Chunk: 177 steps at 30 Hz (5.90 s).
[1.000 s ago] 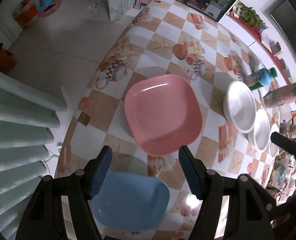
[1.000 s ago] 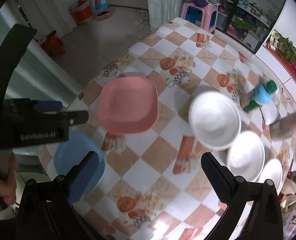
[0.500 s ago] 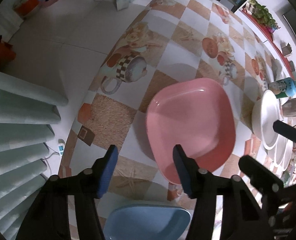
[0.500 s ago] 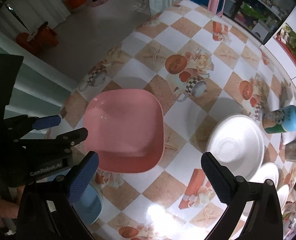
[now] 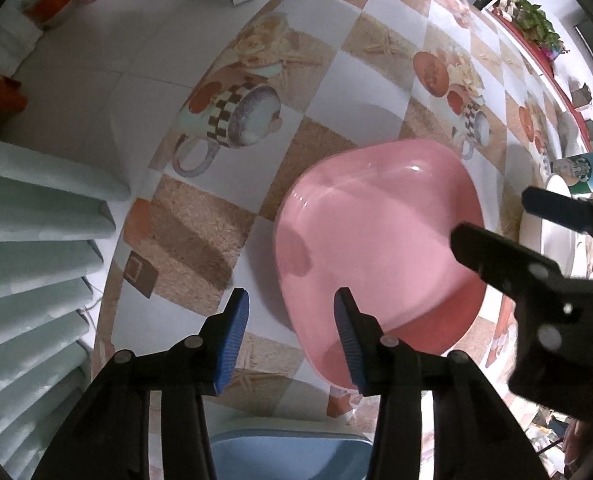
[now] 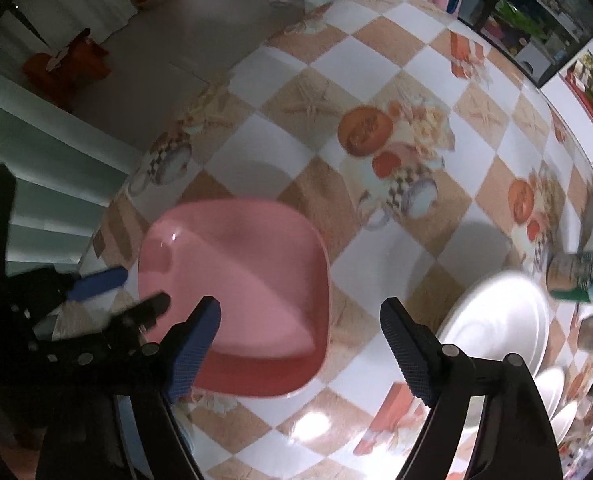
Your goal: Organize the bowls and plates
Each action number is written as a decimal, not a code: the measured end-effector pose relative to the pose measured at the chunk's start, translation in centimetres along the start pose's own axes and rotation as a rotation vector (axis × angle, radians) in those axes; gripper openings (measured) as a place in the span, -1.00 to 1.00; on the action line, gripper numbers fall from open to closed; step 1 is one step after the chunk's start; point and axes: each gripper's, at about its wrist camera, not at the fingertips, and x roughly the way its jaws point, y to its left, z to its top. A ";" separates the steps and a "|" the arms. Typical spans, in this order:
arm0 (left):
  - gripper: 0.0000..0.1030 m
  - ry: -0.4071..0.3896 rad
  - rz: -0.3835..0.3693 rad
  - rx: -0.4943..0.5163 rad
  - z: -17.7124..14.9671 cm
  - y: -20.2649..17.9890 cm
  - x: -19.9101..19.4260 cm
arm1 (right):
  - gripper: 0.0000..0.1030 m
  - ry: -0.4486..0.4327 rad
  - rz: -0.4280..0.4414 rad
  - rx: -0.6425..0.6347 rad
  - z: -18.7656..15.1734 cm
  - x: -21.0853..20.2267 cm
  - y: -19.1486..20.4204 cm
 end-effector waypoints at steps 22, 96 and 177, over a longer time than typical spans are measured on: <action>-0.78 -0.008 -0.016 0.001 -0.8 1.0 0.7 | -0.77 0.129 0.103 0.167 -1.0 3.1 -1.7; -0.04 -0.008 0.123 0.064 -14.6 4.7 -6.7 | -0.08 0.205 0.356 0.230 -16.8 1.8 6.9; 0.54 0.110 -0.147 0.707 -18.8 -19.7 -6.3 | 0.70 0.130 -0.166 0.786 -38.2 -9.5 -7.0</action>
